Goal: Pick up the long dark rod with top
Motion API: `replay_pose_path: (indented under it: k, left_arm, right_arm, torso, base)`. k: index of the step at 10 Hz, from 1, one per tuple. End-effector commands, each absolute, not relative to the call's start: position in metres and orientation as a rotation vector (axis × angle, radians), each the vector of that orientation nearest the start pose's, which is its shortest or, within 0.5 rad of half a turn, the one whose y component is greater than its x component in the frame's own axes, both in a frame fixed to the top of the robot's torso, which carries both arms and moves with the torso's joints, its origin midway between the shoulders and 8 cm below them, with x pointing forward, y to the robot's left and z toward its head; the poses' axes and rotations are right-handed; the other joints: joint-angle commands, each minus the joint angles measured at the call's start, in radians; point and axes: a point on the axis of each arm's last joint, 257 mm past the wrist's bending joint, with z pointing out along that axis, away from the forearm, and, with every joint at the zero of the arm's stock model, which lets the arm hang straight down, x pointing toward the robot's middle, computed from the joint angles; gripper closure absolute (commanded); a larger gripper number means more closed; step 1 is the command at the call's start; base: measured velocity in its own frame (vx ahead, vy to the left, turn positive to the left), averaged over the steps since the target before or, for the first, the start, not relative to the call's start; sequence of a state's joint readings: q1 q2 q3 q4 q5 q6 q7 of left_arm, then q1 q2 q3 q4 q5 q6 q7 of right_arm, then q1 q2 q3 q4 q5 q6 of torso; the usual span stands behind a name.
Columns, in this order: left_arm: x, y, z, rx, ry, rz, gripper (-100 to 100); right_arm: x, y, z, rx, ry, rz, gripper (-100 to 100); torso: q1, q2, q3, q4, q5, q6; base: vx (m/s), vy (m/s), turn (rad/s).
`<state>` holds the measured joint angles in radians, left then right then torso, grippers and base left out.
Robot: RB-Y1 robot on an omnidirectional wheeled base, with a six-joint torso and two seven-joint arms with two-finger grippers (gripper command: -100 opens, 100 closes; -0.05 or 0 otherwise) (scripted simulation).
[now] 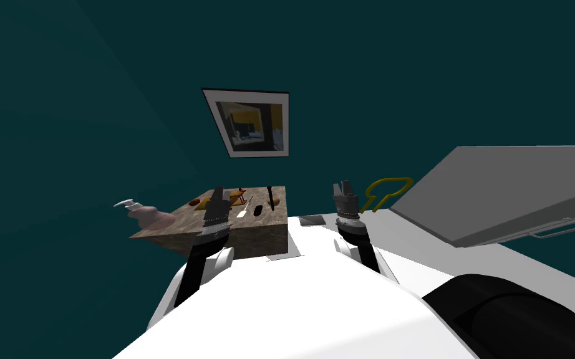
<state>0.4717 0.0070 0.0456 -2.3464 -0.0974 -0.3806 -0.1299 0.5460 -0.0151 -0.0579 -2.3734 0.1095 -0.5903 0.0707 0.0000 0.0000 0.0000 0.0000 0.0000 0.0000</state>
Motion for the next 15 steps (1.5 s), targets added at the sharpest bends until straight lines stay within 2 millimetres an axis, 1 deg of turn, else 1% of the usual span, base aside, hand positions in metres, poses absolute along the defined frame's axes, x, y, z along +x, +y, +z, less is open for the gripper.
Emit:
replay_pose_path:
  k: [1,3,4,5,6,8,9,10,12,14,15]
  left_arm:
    - [0.356,0.278,0.034,-0.527,0.761,-1.050,-100]
    - [0.362,0.275,0.026,-0.499,0.809,-1.020,-100]
    - [0.370,0.273,0.014,-0.476,0.859,-0.981,-100]
    - [0.370,0.273,0.014,-0.476,0.859,-0.981,-100]
    - [0.374,0.273,0.008,-0.465,0.884,-0.958,-100]
    - [0.390,0.274,-0.022,-0.424,0.985,-0.856,-100]
    - [0.394,0.275,-0.029,-0.414,1.009,-0.830,-100]
    - [0.401,0.277,-0.044,-0.396,1.054,-0.779,-100]
    - [0.408,0.280,-0.058,-0.378,1.096,-0.731,-100]
    - [0.418,0.285,-0.084,-0.336,1.172,-0.641,-100]
    - [0.421,0.287,-0.090,-0.324,1.191,-0.619,-100]
  right_arm:
    - [0.306,-0.274,0.066,0.426,0.609,1.126,0]
    - [0.306,-0.274,0.066,0.426,0.609,1.126,0]
    - [0.306,-0.274,0.066,0.426,0.609,1.126,0]
    - [0.306,-0.274,0.066,0.426,0.609,1.126,0]
    - [0.306,-0.274,0.066,0.426,0.609,1.126,0]
    - [0.306,-0.274,0.066,0.426,0.609,1.126,0]
    - [0.306,-0.274,0.066,0.426,0.609,1.126,0]
    - [0.306,-0.274,0.066,0.426,0.609,1.126,0]
    - [0.306,-0.274,0.066,0.426,0.609,1.126,0]
    - [0.306,-0.274,0.066,0.426,0.609,1.126,0]
    - [0.306,-0.274,0.066,0.426,0.609,1.126,0]
  torso:
    - [0.000,0.000,0.000,0.000,0.000,0.000]
    - [-0.002,0.000,0.000,0.000,0.000,0.000]
    - [-0.002,0.000,0.000,0.000,0.000,0.000]
    - [-0.003,-0.001,0.000,0.000,-0.001,0.000]
    - [-0.003,0.000,0.000,0.000,-0.001,0.000]
    - [-0.004,-0.001,0.000,0.000,-0.001,0.000]
    - [-0.005,0.000,0.000,0.000,-0.001,0.000]
    - [-0.005,-0.001,-0.001,0.000,-0.001,0.000]
    - [-0.005,-0.001,-0.001,0.000,-0.001,0.000]
    - [-0.004,-0.001,0.000,0.000,-0.001,0.000]
    - [-0.005,-0.001,0.000,0.000,-0.001,0.000]
  base:
    - [0.002,-0.015,-0.021]
    - [0.006,-0.034,-0.027]
    - [0.007,-0.052,-0.051]
    - [0.001,-0.045,-0.015]
    - [0.003,-0.037,-0.017]
    - [0.003,-0.077,-0.076]
    - [0.014,-0.081,-0.046]
    - [0.029,-0.074,-0.057]
    - [0.016,-0.066,-0.036]
    - [0.007,-0.072,-0.062]
    - [0.013,-0.070,-0.042]
